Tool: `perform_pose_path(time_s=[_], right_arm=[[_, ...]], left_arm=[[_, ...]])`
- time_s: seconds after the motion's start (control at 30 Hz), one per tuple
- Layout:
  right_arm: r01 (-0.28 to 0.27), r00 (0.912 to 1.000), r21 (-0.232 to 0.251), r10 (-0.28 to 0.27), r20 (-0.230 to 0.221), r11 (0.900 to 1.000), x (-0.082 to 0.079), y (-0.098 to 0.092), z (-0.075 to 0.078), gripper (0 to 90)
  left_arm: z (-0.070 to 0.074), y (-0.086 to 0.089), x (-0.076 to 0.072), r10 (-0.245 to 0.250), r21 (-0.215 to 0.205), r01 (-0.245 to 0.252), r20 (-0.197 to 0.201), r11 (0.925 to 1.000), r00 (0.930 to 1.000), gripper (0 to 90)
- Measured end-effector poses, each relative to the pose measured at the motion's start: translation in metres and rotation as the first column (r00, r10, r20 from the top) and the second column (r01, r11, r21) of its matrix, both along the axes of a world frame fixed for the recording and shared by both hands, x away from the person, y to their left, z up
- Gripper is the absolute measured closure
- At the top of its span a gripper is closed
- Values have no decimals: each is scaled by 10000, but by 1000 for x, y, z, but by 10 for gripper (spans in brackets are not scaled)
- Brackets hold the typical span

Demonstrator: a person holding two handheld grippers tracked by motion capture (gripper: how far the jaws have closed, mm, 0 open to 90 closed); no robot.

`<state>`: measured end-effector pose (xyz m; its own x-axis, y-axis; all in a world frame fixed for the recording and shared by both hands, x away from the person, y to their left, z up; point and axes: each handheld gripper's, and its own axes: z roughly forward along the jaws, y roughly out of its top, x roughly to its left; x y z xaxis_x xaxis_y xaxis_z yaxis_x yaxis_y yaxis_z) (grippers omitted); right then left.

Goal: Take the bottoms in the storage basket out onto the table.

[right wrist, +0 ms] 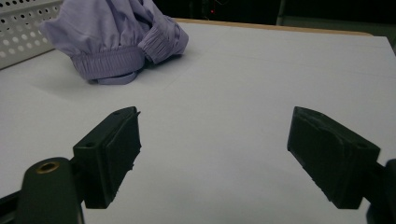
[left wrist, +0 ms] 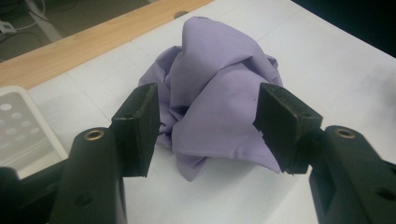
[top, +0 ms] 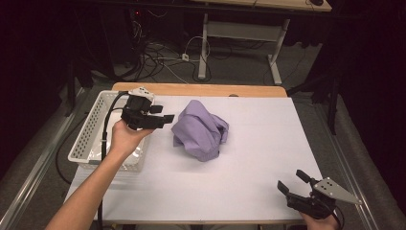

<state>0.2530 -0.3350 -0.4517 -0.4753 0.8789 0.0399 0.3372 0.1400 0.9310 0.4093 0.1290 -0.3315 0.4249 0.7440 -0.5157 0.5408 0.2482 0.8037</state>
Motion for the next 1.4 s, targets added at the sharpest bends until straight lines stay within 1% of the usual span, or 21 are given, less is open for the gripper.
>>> perform_pose_path(time_s=[0.2, 0.63, 1.4], right_arm=[[-8, 10000, 1, 8, -14, 10000, 0, 0, 0, 179], [-1, 10000, -26, 1, -5, 10000, 0, 0, 0, 179], [-13, 10000, -44, 13, 1, 10000, 0, 0, 0, 180]], left_arm=[[-1, 7, -2, 178, -63, -178, 20, 9998, 9998, 392], [-3, 16, -10, 231, 7, -231, 132, 9997, 9996, 392], [-10, 34, -20, 513, -339, -509, 122, 9981, 9986, 392]])
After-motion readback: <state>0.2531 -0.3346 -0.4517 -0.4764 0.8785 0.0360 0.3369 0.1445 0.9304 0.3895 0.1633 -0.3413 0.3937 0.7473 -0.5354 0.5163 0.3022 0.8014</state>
